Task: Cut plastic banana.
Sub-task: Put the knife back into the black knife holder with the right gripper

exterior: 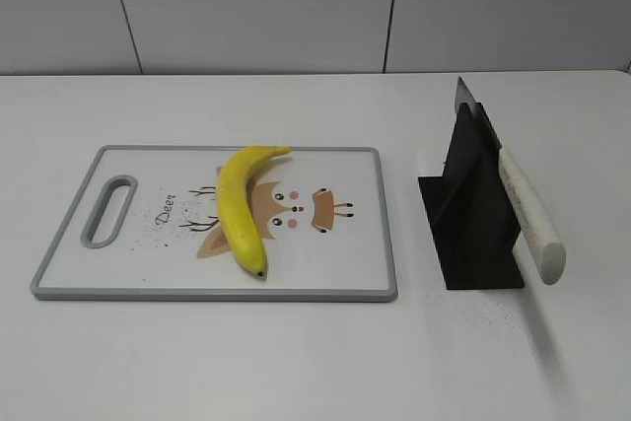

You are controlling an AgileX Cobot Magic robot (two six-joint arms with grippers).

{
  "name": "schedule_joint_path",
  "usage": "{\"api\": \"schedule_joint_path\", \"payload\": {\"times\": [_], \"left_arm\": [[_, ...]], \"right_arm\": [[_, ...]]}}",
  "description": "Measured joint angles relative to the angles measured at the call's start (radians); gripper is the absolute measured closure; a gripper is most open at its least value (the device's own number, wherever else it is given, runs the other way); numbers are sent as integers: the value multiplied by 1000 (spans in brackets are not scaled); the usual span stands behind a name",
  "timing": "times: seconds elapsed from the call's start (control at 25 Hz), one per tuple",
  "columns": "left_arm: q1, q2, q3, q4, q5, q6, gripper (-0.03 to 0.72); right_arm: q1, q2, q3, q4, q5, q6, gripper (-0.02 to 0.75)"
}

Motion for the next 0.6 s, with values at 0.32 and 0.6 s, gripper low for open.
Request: {"api": "schedule_joint_path", "payload": {"times": [0.32,0.6], "left_arm": [[1,-3,0,-2,-1,-2,153],[1,-3,0,-2,-1,-2,155]], "right_arm": [[0,-5,0,1,1,0,182],[-71,-5,0,25,1,0,182]]}}
